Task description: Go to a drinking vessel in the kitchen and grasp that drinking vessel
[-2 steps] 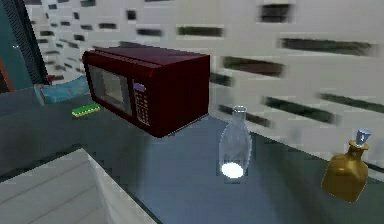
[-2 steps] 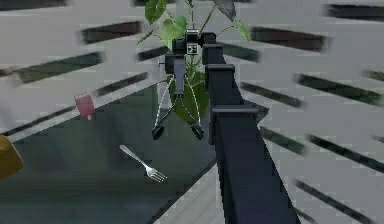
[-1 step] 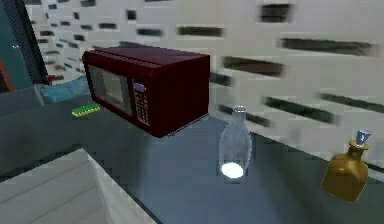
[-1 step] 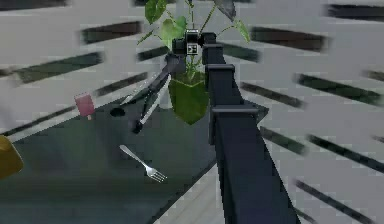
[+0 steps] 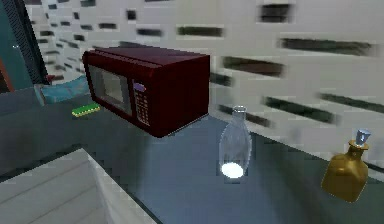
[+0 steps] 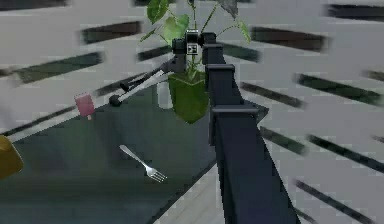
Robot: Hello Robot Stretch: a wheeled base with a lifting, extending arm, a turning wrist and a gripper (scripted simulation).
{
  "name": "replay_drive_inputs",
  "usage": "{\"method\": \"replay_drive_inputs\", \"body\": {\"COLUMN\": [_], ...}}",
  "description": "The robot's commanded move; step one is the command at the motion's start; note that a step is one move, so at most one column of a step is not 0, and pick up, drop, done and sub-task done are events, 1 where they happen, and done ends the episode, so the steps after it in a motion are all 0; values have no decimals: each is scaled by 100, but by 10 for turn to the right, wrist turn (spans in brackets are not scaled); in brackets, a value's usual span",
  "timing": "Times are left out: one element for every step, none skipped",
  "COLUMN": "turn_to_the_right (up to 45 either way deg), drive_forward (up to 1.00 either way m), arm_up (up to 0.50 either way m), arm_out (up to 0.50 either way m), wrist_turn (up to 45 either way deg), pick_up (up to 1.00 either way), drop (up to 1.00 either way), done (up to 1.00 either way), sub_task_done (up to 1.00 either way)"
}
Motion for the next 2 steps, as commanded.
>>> {"method": "replay_drive_inputs", "body": {"turn_to_the_right": [0, 0], "drive_forward": [0, 0], "arm_up": [0, 0], "arm_out": [0, 0], "wrist_turn": [450, 180], "pick_up": [0, 0], "drop": [0, 0], "done": [0, 0], "sub_task_done": [0, 0]}}
